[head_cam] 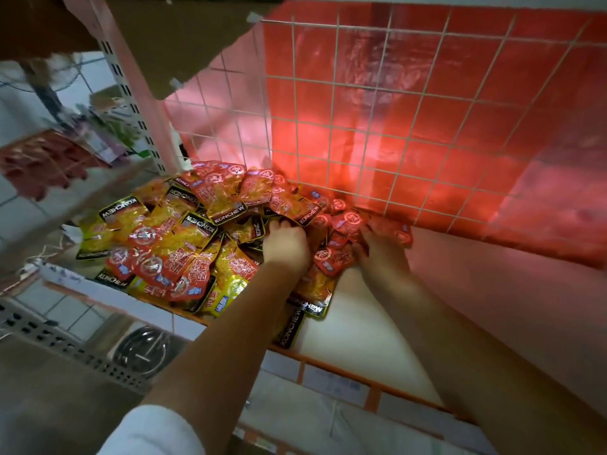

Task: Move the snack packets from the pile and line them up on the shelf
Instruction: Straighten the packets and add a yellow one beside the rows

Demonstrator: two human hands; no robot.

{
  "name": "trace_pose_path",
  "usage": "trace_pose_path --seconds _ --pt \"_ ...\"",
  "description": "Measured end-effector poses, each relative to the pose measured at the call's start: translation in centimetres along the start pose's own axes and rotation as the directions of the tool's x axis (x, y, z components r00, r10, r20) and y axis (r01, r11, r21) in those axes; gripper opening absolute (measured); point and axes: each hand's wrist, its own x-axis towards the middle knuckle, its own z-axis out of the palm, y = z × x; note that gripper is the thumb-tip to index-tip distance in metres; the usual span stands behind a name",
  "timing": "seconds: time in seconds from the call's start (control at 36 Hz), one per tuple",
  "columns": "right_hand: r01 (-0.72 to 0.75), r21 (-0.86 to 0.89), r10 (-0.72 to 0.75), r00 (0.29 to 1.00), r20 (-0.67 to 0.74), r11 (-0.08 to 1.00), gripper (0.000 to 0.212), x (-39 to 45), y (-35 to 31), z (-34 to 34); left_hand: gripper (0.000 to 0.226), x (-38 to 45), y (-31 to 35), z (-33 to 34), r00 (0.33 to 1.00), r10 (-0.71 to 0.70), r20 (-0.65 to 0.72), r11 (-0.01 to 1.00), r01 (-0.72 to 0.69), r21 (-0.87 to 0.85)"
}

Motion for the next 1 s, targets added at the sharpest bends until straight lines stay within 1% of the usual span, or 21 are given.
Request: trace_pose_path --seconds 0.08,0.19,0.31,0.39,0.44,0.5,0.56,0.58,0.64,0.69,0.75,0.81,0.86,0.89,0.94,1.0 --pt "-0.005 -0.030 0.005 1.000 0.000 1.000 0.048 -1.2 -0.5 -0.3 0.026 -0.6 -0.5 0.1 0.997 0.071 0.021 0.995 -0.072 0.070" --pt "-0.009 -0.075 0.010 1.000 0.007 0.997 0.033 -3.3 -1.6 -0.9 0.024 -2.2 -1.6 0.0 0.984 0.173 0.052 0.977 -0.178 0.114" --pt "0.016 -0.072 -0.016 1.000 -0.007 0.997 0.032 -4.9 -2.3 -1.5 0.023 -3.6 -2.4 -0.4 0.972 0.234 -0.010 0.964 -0.231 0.131" --pt "-0.029 -0.002 0.029 0.999 -0.042 1.000 0.024 -5.8 -2.9 -1.8 0.024 -4.6 -2.5 -0.4 0.948 0.312 -0.070 0.949 -0.308 0.069" --pt "-0.077 0.059 0.080 0.995 -0.054 0.995 0.022 -6.1 -3.2 -1.9 0.027 -5.3 -2.5 -0.2 0.935 0.347 -0.077 0.935 -0.351 -0.046" --pt "-0.097 0.060 0.099 0.994 -0.036 0.993 0.029 -6.3 -3.3 -2.0 0.032 -5.7 -2.6 0.1 0.944 0.324 -0.065 0.922 -0.330 -0.203" --pt "-0.094 0.019 0.094 0.995 -0.017 0.995 0.040 -6.4 -3.5 -2.0 0.045 -5.5 -2.8 0.3 0.966 0.253 -0.053 0.899 -0.255 -0.356" --pt "-0.099 0.017 0.099 0.995 -0.023 0.995 0.043 -6.5 -3.6 -2.1 0.048 -5.3 -2.9 0.3 0.975 0.218 -0.045 0.892 -0.218 -0.396" --pt "-0.136 0.054 0.138 0.989 -0.045 0.989 0.045 -6.6 -3.8 -2.2 0.045 -4.7 -2.9 0.1 0.986 0.162 -0.029 0.896 -0.159 -0.414" --pt "-0.186 0.101 0.193 0.980 -0.058 0.977 0.041 -6.6 -3.9 -2.4 0.042 -4.2 -2.6 -0.1 0.994 0.112 -0.011 0.907 -0.106 -0.407" --pt "-0.234 0.152 0.249 0.965 -0.084 0.960 0.037 -6.5 -4.0 -2.7 0.047 -3.9 -2.1 -0.2 0.998 0.053 0.015 0.932 -0.044 -0.360" --pt "-0.280 0.264 0.319 0.940 -0.121 0.923 0.029 -6.5 -4.0 -3.2 0.061 -3.5 -1.5 -0.1 0.999 0.018 0.048 0.953 -0.002 -0.302" --pt "-0.339 0.409 0.416 0.902 -0.115 0.847 0.023 -6.8 -4.2 -3.8 0.070 -3.2 -1.0 0.0 0.996 0.000 0.093 0.955 0.028 -0.296" --pt "-0.363 0.504 0.463 0.883 -0.084 0.784 0.022 -7.0 -4.3 -4.0 0.073 -3.1 -0.8 -0.1 0.993 -0.009 0.115 0.948 0.045 -0.315" --pt "-0.402 0.676 0.537 0.843 0.011 0.617 0.018 -7.6 -4.6 -4.4 0.078 -3.2 -0.5 -0.4 0.988 -0.016 0.153 0.932 0.070 -0.357" --pt "-0.437 0.754 0.570 0.815 0.102 0.490 0.016 -8.4 -4.8 -4.7 0.081 -3.3 -0.5 -0.6 0.986 -0.013 0.165 0.932 0.072 -0.355"
